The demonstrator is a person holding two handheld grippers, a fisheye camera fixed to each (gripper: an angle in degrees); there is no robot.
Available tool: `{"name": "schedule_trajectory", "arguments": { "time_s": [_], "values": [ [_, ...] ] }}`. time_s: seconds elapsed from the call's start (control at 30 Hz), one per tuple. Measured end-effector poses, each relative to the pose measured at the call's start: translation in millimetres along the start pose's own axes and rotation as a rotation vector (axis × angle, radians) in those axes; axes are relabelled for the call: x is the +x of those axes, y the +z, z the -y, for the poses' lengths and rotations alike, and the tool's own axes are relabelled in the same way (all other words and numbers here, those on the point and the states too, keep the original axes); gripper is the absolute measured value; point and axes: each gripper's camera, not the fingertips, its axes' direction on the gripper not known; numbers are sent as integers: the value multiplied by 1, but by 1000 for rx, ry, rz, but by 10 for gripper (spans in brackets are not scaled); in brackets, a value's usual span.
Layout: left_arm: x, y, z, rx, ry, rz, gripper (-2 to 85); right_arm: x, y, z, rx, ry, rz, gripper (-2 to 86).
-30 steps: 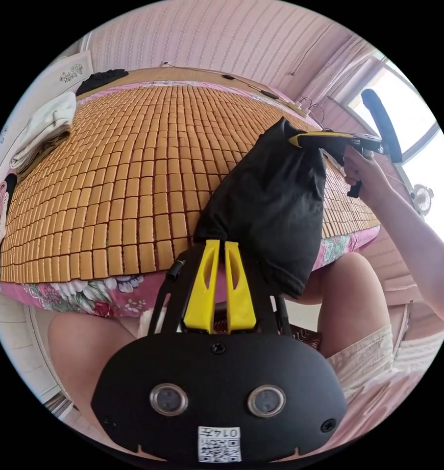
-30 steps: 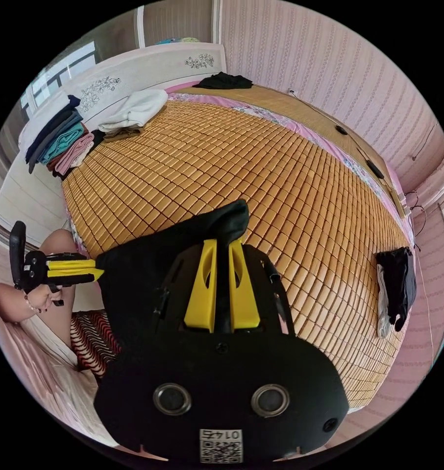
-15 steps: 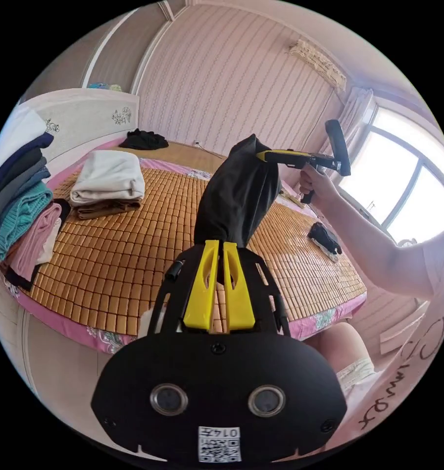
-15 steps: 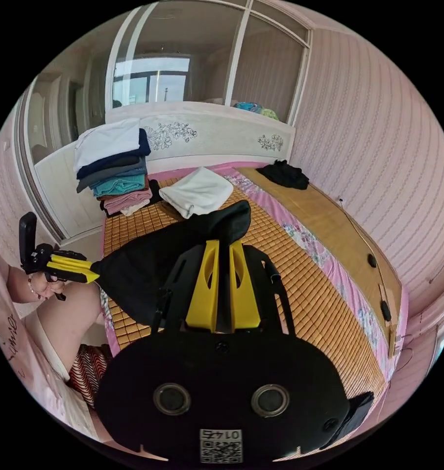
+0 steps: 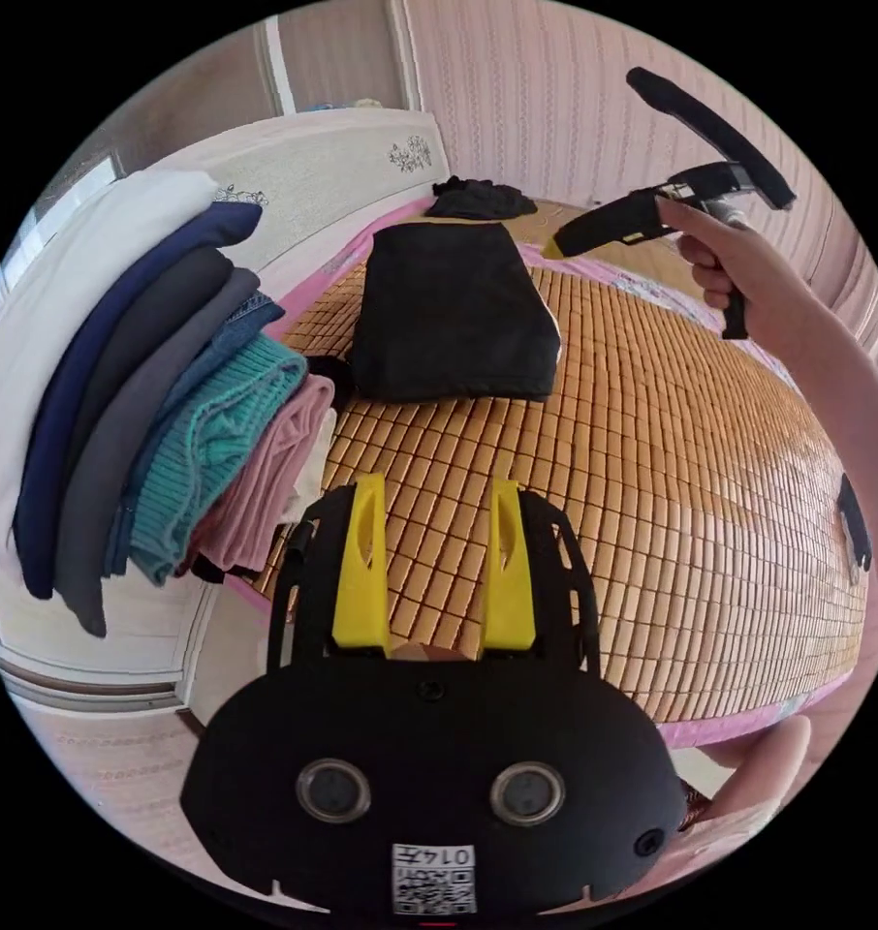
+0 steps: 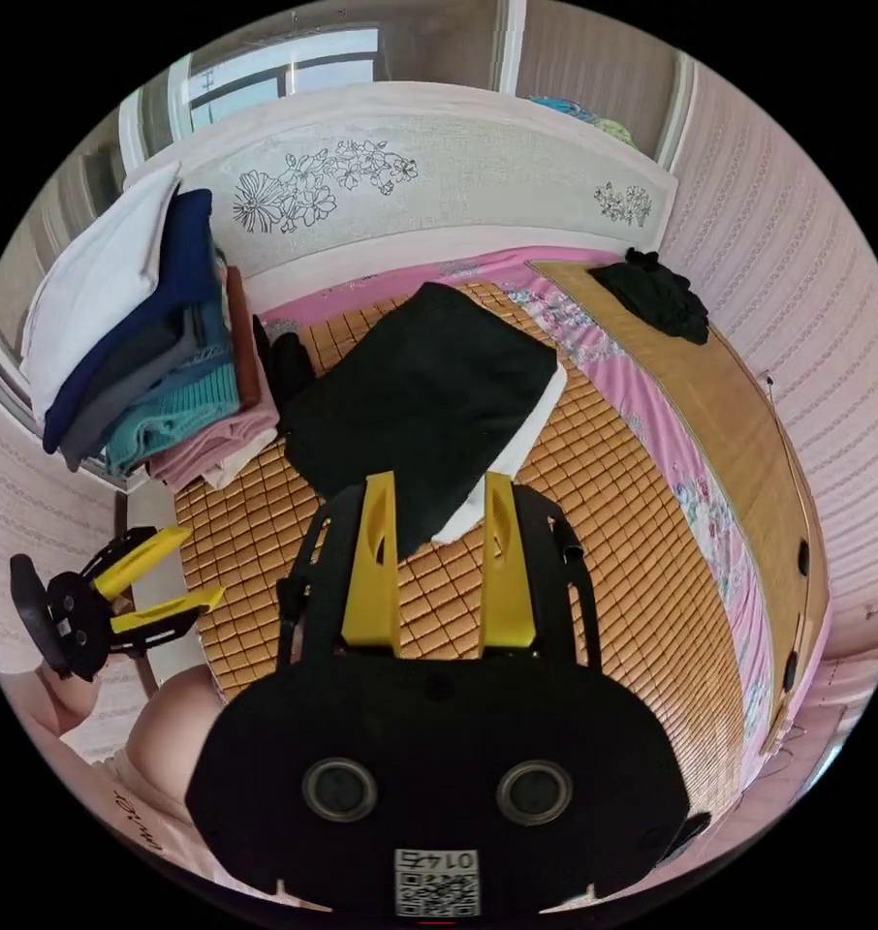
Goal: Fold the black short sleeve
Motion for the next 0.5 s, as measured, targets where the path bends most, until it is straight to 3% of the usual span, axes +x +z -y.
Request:
{"name": "schedule_trajectory", "arguments": {
  "time_s": [0.1,0.2,0.27,0.37,0.5],
  "values": [
    [67,-12,-24,-128,-34,126,89,-5,-29,-82,-83,146,-36,126],
    [138,-51,-59,-63,20,111,51,0,-75,-160,-165,332,-17,98],
    [167,-78,-79,-33,-36,37,18,5,-111,-201,-175,458,3,56],
    [214,-105,-108,-135,-22,-186,-2,6,-176,-252,-155,611,-20,5],
    [272,-127,-146,-202,25,-387,-8,-11,-251,-283,-85,626,-64,-8]
  ]
}}
